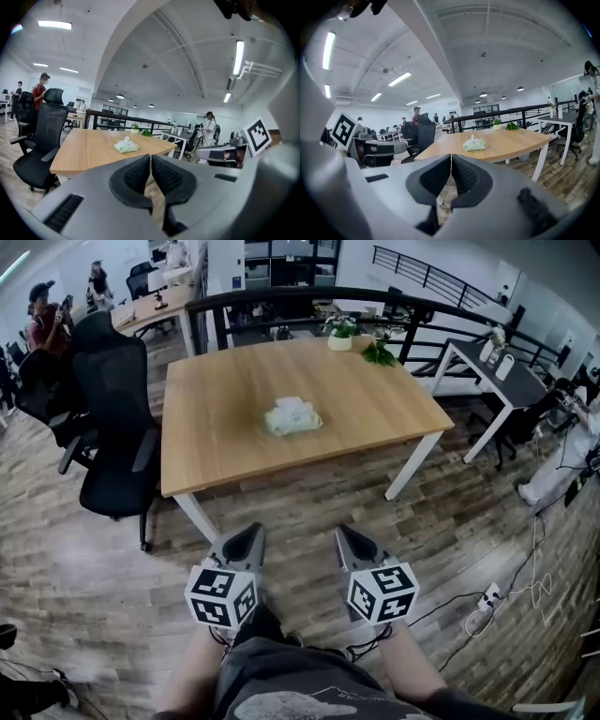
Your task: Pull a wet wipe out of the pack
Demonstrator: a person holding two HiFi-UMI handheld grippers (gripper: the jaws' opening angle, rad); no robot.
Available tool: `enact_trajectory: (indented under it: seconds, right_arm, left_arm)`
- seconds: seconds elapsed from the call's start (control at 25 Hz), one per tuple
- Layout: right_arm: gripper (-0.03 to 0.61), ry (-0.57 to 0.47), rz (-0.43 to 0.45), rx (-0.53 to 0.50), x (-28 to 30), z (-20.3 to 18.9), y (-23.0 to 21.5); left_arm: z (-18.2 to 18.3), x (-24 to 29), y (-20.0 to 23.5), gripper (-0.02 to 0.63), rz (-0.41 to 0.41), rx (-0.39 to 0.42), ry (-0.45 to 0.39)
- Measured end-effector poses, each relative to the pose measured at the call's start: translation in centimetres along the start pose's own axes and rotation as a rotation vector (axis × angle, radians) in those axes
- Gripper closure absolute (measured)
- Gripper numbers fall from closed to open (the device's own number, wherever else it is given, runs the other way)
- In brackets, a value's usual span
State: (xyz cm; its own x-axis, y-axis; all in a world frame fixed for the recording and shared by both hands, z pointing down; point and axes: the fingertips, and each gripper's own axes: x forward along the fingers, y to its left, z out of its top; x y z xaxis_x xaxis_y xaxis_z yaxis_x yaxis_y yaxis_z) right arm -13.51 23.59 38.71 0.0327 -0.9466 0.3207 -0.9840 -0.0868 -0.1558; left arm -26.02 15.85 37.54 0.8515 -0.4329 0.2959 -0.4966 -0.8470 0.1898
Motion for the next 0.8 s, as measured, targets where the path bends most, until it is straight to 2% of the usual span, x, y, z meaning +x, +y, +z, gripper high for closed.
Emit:
enact_trajectory:
  seconds: [0.52, 0.8]
  right_arm:
    - [0.554, 0.022, 0.006, 0.018, 2.4, -0.3, -1.5]
    - [0.554, 0.028, -0.083, 0.003, 4.3, 0.1, -4.8]
  left_arm:
    - [0.2, 2.7, 1.2, 0.591, -0.005, 0.002, 0.001]
    - [0.0, 6.1, 2.3, 0.591, -0.022, -0.017, 0.029]
